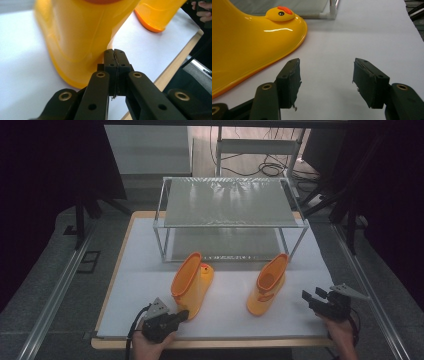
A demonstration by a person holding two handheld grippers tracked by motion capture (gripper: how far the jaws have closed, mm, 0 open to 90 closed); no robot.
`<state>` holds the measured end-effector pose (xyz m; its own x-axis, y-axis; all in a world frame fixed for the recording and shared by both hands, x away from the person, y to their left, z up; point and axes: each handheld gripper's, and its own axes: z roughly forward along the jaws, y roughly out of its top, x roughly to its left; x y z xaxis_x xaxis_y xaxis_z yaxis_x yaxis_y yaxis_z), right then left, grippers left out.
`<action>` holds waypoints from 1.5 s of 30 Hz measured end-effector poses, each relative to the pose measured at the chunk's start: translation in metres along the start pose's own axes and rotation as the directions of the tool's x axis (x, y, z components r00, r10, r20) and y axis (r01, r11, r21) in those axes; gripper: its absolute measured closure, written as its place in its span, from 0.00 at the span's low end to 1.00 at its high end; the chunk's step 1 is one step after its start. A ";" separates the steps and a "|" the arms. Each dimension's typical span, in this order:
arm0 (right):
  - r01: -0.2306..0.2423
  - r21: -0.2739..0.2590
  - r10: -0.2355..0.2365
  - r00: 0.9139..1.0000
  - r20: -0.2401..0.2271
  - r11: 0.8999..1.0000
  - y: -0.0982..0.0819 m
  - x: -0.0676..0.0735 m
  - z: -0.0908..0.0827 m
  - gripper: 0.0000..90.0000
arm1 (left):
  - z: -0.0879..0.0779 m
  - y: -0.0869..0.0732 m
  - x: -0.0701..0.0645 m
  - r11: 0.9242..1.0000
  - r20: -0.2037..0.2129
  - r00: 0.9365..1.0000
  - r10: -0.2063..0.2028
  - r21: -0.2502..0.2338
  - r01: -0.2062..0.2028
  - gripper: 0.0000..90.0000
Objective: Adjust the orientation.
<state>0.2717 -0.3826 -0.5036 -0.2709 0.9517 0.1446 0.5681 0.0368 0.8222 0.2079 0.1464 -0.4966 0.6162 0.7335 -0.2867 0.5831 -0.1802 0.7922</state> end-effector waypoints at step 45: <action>-0.013 0.000 0.013 1.000 0.002 1.000 -0.006 -0.006 -0.004 0.43 | 0.044 0.066 -0.051 0.975 0.189 0.980 0.064 0.196 -0.101 0.56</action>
<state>0.2669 -0.3900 -0.5075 -0.2619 0.9526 0.1547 0.5718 0.0240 0.8200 0.2382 0.0682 -0.4535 0.7411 0.5836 -0.3320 0.6101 -0.3789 0.6958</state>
